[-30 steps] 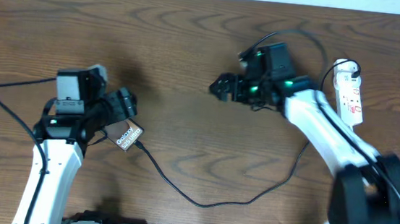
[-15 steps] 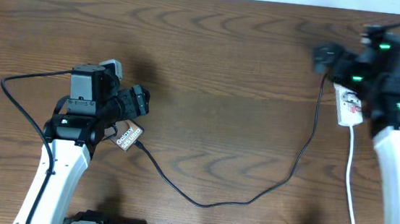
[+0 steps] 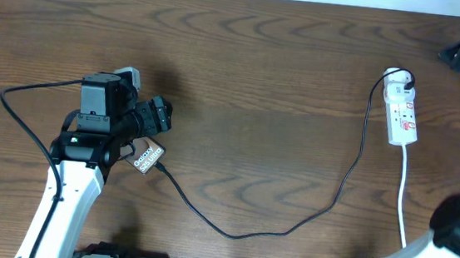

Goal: Plug charger to phone and switch on socket
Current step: 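Move the right gripper over to the white power strip's switch, then press the orange switch beside the plugged-in charger with the right gripper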

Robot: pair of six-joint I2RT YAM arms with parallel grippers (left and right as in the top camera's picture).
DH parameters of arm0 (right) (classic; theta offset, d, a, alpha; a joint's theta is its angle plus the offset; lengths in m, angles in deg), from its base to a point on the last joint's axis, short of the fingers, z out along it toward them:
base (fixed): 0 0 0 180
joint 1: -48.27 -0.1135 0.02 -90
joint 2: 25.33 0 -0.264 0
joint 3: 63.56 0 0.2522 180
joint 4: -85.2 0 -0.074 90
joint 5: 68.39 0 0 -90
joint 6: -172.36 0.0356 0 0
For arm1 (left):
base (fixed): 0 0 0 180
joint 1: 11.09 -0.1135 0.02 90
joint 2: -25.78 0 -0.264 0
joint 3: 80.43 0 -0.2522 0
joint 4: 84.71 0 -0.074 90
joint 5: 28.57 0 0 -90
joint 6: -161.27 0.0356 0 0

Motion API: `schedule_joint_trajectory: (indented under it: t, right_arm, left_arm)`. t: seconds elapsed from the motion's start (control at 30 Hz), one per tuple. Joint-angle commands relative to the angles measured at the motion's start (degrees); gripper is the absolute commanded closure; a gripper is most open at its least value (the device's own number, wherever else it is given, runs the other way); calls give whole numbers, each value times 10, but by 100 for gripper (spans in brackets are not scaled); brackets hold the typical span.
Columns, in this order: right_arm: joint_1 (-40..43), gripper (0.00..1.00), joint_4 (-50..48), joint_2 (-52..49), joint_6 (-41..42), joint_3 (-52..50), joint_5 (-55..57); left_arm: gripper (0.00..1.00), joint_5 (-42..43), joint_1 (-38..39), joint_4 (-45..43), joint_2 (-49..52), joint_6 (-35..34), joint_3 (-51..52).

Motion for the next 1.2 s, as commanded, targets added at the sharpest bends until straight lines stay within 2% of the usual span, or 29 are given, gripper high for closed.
schedule_joint_trajectory:
  t: [0.0, 0.37, 0.83, 1.17]
  right_arm:
    - [2, 1, 31, -77, -52, 78, -13]
    - [1, 1, 63, -203, -105, 89, -15]
    - [-3, 1, 65, -254, -109, 88, -31]
    - [-37, 1, 53, -274, -106, 86, -34]
  left_arm:
    - [16, -4, 1, 0, -4, 10, -17]
    - [16, -6, 1, 0, -2, 10, -17]
    - [16, -6, 1, 0, 9, 10, -17]
    - [16, -6, 1, 2, 9, 10, -17]
